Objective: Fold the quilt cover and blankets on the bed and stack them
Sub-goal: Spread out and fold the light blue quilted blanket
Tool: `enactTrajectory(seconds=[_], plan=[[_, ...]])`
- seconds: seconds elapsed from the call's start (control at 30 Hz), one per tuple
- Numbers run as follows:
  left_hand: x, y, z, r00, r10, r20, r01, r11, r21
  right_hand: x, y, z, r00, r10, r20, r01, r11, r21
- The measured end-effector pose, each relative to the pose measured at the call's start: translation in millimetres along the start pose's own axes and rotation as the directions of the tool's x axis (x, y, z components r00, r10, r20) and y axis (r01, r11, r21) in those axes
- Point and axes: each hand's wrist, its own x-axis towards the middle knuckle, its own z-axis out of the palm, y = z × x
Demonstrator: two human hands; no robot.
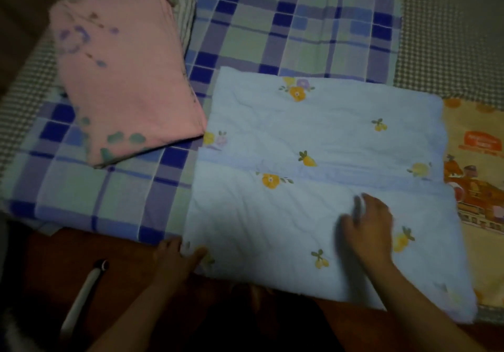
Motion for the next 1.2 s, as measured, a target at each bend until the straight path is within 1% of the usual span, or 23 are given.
enactTrajectory(seconds=[0.03, 0.07, 0.1, 0.17, 0.23, 0.27, 0.33, 0.4, 0.47, 0.53, 0.57, 0.63, 0.67, 0.73, 0.77, 0.8, 0.87, 0.9, 0.97, 1.03, 1.1, 1.17, 1.2], plan=[[11, -4, 0, 1.0, 0.004, 0.026, -0.005, 1.0, 0.013, 20, -18, 27, 0.975, -0.2, 0.095, 0.201, 0.98, 0.0], [21, -12, 1, 0.998, 0.046, 0.032, -0.046, 0.999, 0.015, 45, -49, 47, 0.922, -0.346, 0.176, 0.357, 0.933, -0.035], [18, -2, -8, 0.995, 0.094, 0.019, -0.094, 0.995, 0.024, 69, -70, 69, 0.866, -0.423, 0.266, 0.453, 0.889, -0.061], [2, 10, -19, 0.969, 0.245, -0.015, -0.245, 0.965, -0.097, 103, -122, 99, 0.764, -0.426, 0.486, 0.503, 0.864, -0.033], [-27, 24, -28, 0.946, 0.317, 0.059, -0.308, 0.942, -0.132, 120, -159, 116, 0.619, -0.376, 0.69, 0.489, 0.871, 0.036], [-37, 31, -32, 0.932, 0.347, 0.105, -0.329, 0.931, -0.159, 121, -167, 124, 0.557, -0.337, 0.759, 0.506, 0.862, 0.012], [-37, 41, -44, 0.914, 0.311, 0.26, -0.238, 0.931, -0.276, 116, -169, 130, 0.512, -0.253, 0.821, 0.567, 0.817, -0.102], [-7, 3, -40, 0.863, 0.313, 0.397, -0.16, 0.914, -0.374, 108, -164, 122, 0.563, -0.329, 0.758, 0.604, 0.79, -0.106], [14, -21, -42, 0.84, 0.3, 0.452, -0.1, 0.904, -0.416, 106, -158, 108, 0.656, -0.492, 0.572, 0.616, 0.787, -0.028], [24, -35, -36, 0.825, 0.318, 0.468, -0.117, 0.905, -0.409, 106, -159, 101, 0.688, -0.616, 0.383, 0.666, 0.746, 0.003], [28, -38, -31, 0.831, 0.368, 0.417, -0.22, 0.906, -0.362, 107, -160, 104, 0.712, -0.623, 0.324, 0.66, 0.752, -0.003], [26, -39, -24, 0.845, 0.488, 0.22, -0.47, 0.873, -0.129, 112, -161, 117, 0.779, -0.545, 0.309, 0.585, 0.81, -0.047], [21, -38, -19, 0.799, 0.591, 0.111, -0.591, 0.806, -0.039, 114, -160, 126, 0.797, -0.498, 0.343, 0.555, 0.827, -0.088], [3, -34, -13, 0.616, 0.787, -0.006, -0.785, 0.615, 0.077, 116, -152, 143, 0.787, -0.447, 0.424, 0.556, 0.813, -0.174], [-5, -31, -12, 0.56, 0.829, -0.018, -0.826, 0.559, 0.075, 116, -148, 149, 0.777, -0.439, 0.452, 0.567, 0.799, -0.199], [-9, -26, -13, 0.558, 0.83, -0.004, -0.829, 0.558, 0.04, 115, -146, 152, 0.765, -0.443, 0.467, 0.582, 0.787, -0.207], [-2, -18, -21, 0.686, 0.722, 0.094, -0.711, 0.692, -0.126, 118, -147, 151, 0.763, -0.465, 0.449, 0.595, 0.778, -0.204], [9, -18, -26, 0.755, 0.635, 0.164, -0.595, 0.768, -0.235, 122, -147, 148, 0.782, -0.474, 0.405, 0.583, 0.787, -0.204], [35, -27, -31, 0.846, 0.451, 0.284, -0.339, 0.867, -0.366, 130, -145, 142, 0.823, -0.465, 0.327, 0.541, 0.818, -0.197], [51, -35, -27, 0.885, 0.335, 0.323, -0.198, 0.9, -0.389, 137, -144, 136, 0.801, -0.445, 0.4, 0.539, 0.827, -0.16], [56, -41, -14, 0.89, 0.279, 0.36, -0.101, 0.892, -0.441, 144, -139, 122, 0.761, -0.392, 0.517, 0.508, 0.856, -0.098], [57, -45, -2, 0.908, 0.216, 0.359, 0.005, 0.851, -0.525, 146, -123, 94, 0.757, -0.365, 0.542, 0.474, 0.878, -0.069], [56, -43, 2, 0.936, 0.159, 0.314, 0.043, 0.834, -0.55, 147, -107, 76, 0.771, -0.36, 0.525, 0.47, 0.879, -0.087]])
